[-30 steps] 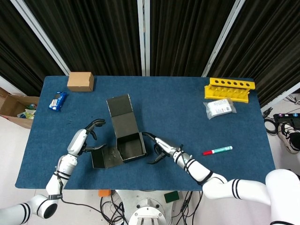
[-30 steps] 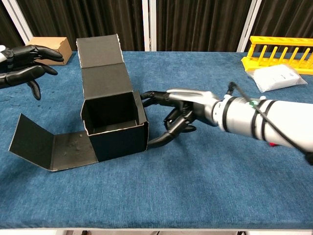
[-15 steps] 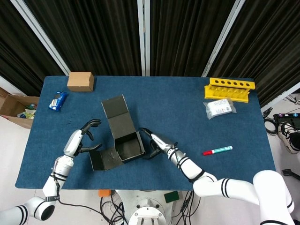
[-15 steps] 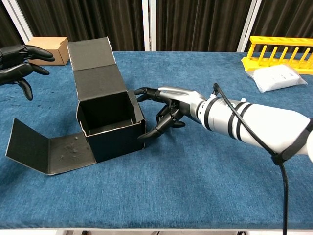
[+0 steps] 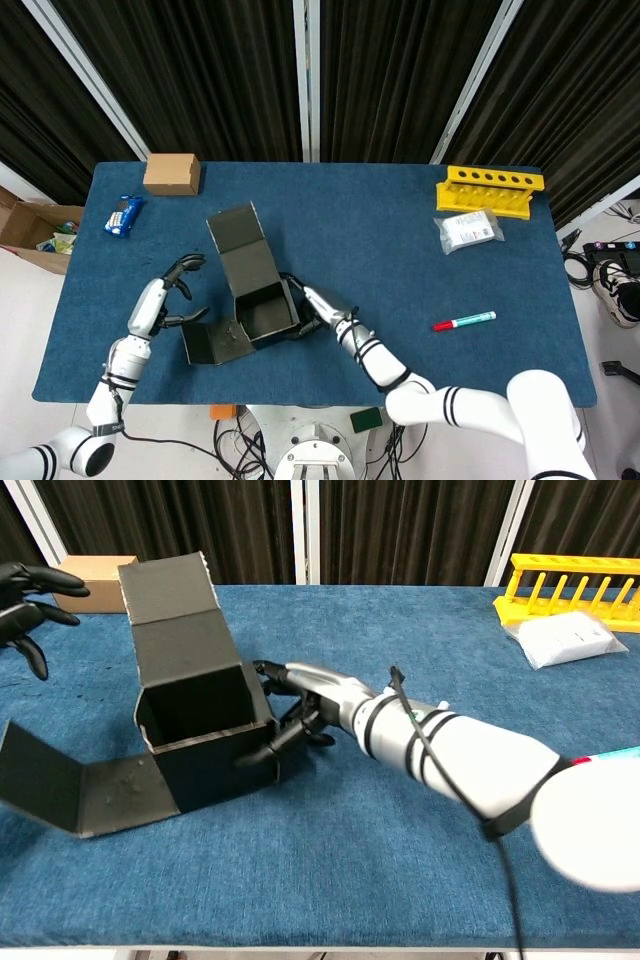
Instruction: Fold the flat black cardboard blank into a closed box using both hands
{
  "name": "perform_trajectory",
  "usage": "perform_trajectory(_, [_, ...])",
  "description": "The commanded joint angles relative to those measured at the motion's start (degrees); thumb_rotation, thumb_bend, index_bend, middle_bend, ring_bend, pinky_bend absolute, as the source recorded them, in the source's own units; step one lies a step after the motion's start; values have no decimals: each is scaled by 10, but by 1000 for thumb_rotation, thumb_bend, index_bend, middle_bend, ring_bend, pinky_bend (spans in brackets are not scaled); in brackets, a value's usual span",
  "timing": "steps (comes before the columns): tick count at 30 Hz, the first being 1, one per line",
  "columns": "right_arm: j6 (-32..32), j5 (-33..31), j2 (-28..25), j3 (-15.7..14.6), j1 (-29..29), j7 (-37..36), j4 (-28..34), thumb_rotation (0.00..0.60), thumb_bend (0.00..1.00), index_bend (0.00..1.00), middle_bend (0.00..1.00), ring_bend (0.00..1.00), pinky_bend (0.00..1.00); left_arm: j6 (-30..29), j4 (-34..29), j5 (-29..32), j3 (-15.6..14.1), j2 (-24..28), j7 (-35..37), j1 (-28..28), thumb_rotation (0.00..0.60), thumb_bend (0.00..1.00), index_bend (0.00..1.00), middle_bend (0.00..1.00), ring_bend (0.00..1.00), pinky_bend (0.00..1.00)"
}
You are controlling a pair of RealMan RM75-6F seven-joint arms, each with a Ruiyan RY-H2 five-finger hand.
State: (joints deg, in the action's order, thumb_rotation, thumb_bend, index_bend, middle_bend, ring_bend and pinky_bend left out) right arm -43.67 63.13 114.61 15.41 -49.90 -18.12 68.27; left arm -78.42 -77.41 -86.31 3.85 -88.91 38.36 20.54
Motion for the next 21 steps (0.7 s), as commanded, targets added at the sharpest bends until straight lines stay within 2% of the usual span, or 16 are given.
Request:
perform_trajectory(1, [-37,-40,45,42,7,19,-29,600,176,578,527,802,1000,-62,18,-16,14,-18,-29,-18,349,54,391,321,378,647])
perform_trajectory(5, [-35,-69,38,81,8,19,-21,600,176,603,534,802,1000,-137,39,-54,21,-32,-59,-31,486,57,500,443,616,840])
perform_trajectory(8, [-38,-86,26,113,11,6,-8,600,176,603,531,802,1000,-166,47,-83,13,-34,-62,-34,587,58,549,514,741,923])
perform_trajectory(11, [-33,-99,8,144,15,-16,12,600,176,603,529,801,1000,-164,53,-122,-15,-27,-53,-27,600,64,581,556,797,961])
perform_trajectory(15, [-23,-110,-20,175,26,-50,53,600,176,603,527,801,1000,-118,71,-159,-55,-22,-76,-8,600,90,608,563,810,970])
perform_trajectory(18, [-13,-110,-48,177,42,-65,93,600,176,604,526,801,1000,-80,96,-159,-57,-36,-131,7,600,100,586,539,810,970])
perform_trajectory(21, [-6,-110,-75,164,60,-69,130,600,176,610,520,801,1000,-63,124,-150,-39,-56,-178,23,600,129,541,501,803,970])
